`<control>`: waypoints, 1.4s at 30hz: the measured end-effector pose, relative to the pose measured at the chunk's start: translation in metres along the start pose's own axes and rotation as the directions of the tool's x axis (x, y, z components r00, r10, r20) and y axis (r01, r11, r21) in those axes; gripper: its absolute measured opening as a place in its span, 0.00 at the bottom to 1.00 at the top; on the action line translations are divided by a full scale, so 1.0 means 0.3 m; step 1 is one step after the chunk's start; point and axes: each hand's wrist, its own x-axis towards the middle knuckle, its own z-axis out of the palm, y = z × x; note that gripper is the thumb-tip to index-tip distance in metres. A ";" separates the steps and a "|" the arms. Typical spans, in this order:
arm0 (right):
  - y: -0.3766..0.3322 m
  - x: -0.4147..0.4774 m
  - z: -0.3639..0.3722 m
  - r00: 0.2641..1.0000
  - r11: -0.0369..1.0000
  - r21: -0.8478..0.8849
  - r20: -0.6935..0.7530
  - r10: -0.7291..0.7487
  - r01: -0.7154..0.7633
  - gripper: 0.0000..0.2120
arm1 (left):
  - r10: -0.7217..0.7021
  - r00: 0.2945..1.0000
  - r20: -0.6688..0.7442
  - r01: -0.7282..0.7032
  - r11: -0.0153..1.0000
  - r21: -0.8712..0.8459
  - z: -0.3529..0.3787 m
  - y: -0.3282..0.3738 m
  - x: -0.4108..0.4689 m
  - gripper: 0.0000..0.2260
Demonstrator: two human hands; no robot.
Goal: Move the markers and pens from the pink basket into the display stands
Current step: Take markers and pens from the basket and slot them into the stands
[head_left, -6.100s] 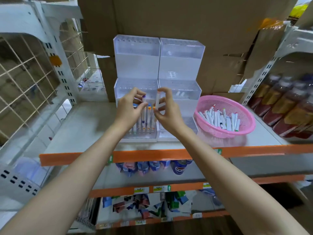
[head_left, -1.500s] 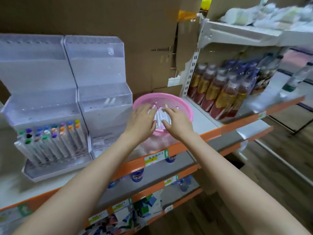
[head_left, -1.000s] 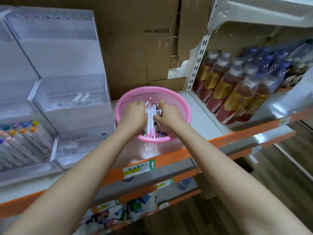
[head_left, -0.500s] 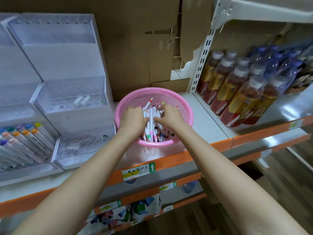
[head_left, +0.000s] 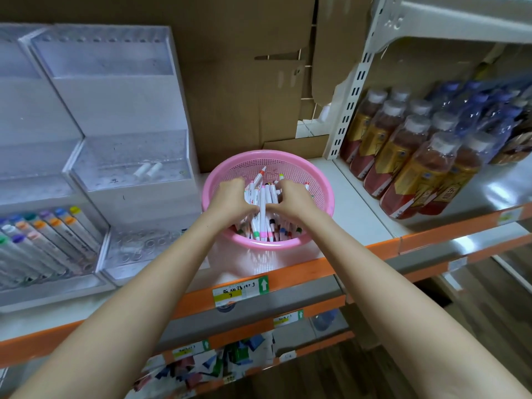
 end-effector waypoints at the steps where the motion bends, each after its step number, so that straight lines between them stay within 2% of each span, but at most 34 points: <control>1: 0.002 0.002 0.004 1.000 1.000 0.008 0.000 0.005 -0.005 0.12 | -0.009 1.000 0.009 0.009 1.000 -0.005 0.000 -0.005 0.005 0.16; 9: 0.003 0.003 0.010 0.999 1.000 -0.025 -0.046 0.004 -0.005 0.14 | -0.022 0.992 -0.122 0.018 0.999 -0.037 0.021 -0.004 0.000 0.12; 13: -0.006 0.002 0.002 0.999 1.000 -0.025 -0.035 0.008 -0.009 0.09 | 0.059 0.983 -0.174 -0.064 0.998 -0.023 0.025 -0.007 -0.005 0.14; 15: -0.010 0.001 -0.001 1.000 1.000 -0.018 -0.012 0.000 0.000 0.08 | 0.081 0.981 -0.176 -0.085 0.996 -0.010 0.025 -0.005 -0.009 0.14; 19: -0.012 -0.009 -0.010 0.999 0.999 0.038 0.036 0.002 -0.004 0.04 | 0.110 0.989 -0.101 -0.102 0.991 0.082 0.024 0.003 -0.010 0.07; 20: -0.012 -0.012 -0.013 0.999 0.999 0.049 0.038 0.009 -0.010 0.05 | 0.112 0.989 -0.097 -0.104 0.991 0.084 0.023 0.003 -0.009 0.07; 23: -0.012 -0.017 -0.012 1.000 0.997 0.074 0.017 0.004 -0.005 0.17 | 0.118 0.986 -0.122 -0.114 0.993 0.037 0.024 0.001 -0.012 0.11; 27: -0.019 -0.024 -0.018 0.996 0.994 0.090 -0.065 -0.062 0.068 0.22 | 0.146 0.974 -0.172 -0.157 0.986 -0.051 0.014 0.012 -0.021 0.20; 33: -0.033 -0.044 -0.039 0.963 0.954 0.181 -0.172 -0.208 0.238 0.24 | 0.204 0.930 -0.306 -0.248 0.963 -0.110 0.003 0.001 -0.018 0.22; 37: -0.039 -0.070 -0.052 0.931 0.930 0.203 -0.267 -0.249 0.307 0.26 | 0.269 0.886 -0.378 -0.352 0.920 -0.170 -0.021 0.009 -0.043 0.20; 42: -0.059 -0.103 -0.066 0.889 0.901 0.207 -0.350 -0.296 0.382 0.27 | 0.295 0.850 -0.437 -0.415 0.885 -0.209 -0.054 0.014 -0.088 0.19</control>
